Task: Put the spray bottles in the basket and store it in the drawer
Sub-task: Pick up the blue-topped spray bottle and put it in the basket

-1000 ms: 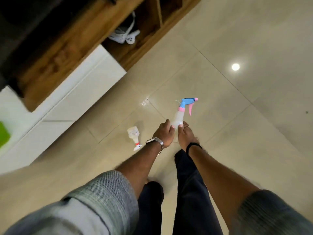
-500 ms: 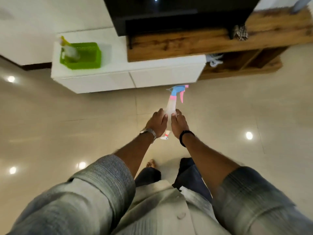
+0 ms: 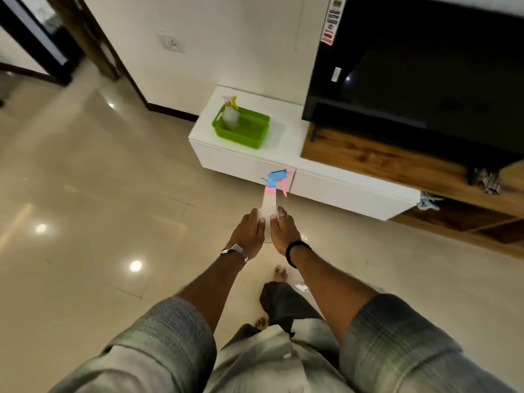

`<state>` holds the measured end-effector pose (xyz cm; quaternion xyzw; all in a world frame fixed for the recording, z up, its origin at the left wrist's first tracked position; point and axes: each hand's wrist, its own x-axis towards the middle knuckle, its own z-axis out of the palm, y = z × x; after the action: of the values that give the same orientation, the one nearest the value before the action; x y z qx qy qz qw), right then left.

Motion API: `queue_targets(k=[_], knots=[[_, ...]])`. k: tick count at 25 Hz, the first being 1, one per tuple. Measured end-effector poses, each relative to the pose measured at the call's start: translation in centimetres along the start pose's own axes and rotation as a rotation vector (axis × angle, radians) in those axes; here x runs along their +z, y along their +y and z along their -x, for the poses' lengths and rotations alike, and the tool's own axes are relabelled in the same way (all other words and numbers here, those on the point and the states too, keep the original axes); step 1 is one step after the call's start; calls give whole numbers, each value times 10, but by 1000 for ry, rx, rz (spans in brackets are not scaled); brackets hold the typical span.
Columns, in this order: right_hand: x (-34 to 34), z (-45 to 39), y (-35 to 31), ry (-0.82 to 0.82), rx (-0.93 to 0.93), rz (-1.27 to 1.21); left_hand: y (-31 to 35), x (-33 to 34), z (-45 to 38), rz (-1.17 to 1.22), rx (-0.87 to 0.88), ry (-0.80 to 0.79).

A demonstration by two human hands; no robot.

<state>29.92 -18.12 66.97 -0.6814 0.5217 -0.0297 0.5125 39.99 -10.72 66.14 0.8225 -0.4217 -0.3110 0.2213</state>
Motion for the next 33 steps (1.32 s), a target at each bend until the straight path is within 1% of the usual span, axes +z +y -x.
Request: queue_targets(k=[5, 9, 13, 16, 21, 27, 30, 33], knots=[[3, -72, -54, -35, -112, 47, -10, -41, -65, 26, -54, 60], [-4, -142, -98, -33, -70, 22, 1, -78, -132, 55, -96, 89], [-19, -209, -134, -48, -89, 20, 7, -109, -197, 32, -69, 92], [-24, -249, -150, -43, -68, 21, 7, -123, -235, 31, -83, 79], [-24, -309, -168, -32, -10, -8, -3, -139, -304, -21, -44, -9], [-12, -401, -187, 65, 37, -10, -39, -161, -412, -117, 33, -161], [8, -469, -192, 117, 84, -10, -81, -164, -483, -199, 87, -281], [39, -545, -184, 172, 102, 0, -132, -155, -558, -376, 153, -358]])
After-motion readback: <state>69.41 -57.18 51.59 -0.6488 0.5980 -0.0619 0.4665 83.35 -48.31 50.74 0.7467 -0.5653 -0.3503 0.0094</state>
